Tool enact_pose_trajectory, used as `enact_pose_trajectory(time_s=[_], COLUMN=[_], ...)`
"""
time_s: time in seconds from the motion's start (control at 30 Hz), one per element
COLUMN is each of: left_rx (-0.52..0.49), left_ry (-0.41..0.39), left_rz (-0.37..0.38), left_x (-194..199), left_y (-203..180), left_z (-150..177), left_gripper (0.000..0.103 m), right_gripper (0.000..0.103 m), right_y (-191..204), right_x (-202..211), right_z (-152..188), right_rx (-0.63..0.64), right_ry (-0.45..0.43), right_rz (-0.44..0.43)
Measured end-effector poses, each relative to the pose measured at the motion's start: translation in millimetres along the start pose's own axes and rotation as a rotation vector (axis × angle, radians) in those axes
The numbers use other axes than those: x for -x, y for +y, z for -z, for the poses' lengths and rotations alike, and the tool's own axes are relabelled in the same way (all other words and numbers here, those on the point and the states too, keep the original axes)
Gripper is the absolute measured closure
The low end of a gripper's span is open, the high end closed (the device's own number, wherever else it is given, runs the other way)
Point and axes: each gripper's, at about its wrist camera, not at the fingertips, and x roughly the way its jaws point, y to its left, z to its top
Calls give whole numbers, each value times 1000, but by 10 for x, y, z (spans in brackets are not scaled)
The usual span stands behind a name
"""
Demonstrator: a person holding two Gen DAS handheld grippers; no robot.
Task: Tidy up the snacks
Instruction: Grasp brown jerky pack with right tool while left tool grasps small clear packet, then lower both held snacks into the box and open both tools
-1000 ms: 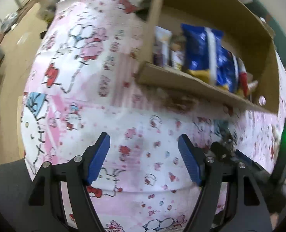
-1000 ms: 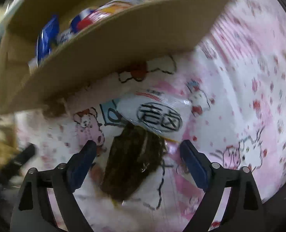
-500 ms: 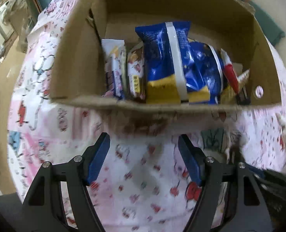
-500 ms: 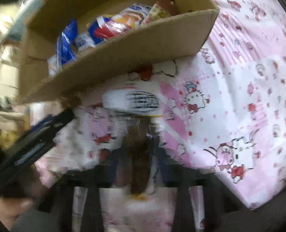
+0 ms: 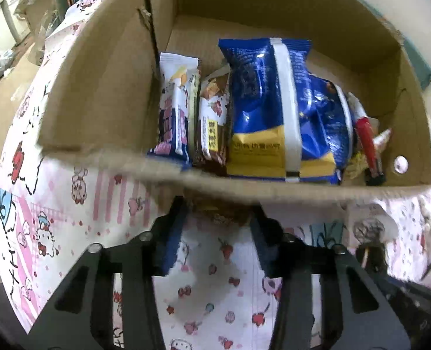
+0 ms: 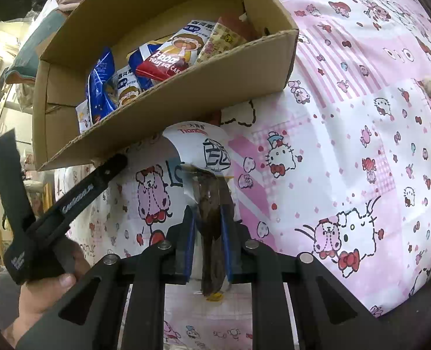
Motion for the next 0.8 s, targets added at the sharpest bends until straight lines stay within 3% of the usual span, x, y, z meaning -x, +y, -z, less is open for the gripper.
enact_pose_trajectory(time_s=[0.07,0.1,0.2,0.57,0.8], left_rx=[-7,-10,-15,57,-14], left_ry=[-1,4,15,-2,-96], left_rz=[15,17,28,84,83], left_x=[68,104,192,599,1348], left_y=[52,82,154,382,227], left_z=[84,119,179,352,609], left_gripper=[75,84,92,93,93], right_gripper=[86,86,87,90,90], right_y=[-17,-17,-15,-50,86], right_x=[-5,13,63,387,914], right_z=[-5,9,43,292,305], right_rx=[-6,-8,-8,-14,52], right_ry=[-3,-4,-5,-12,-88], right_rz=[-6,-11,-37,-174,-277])
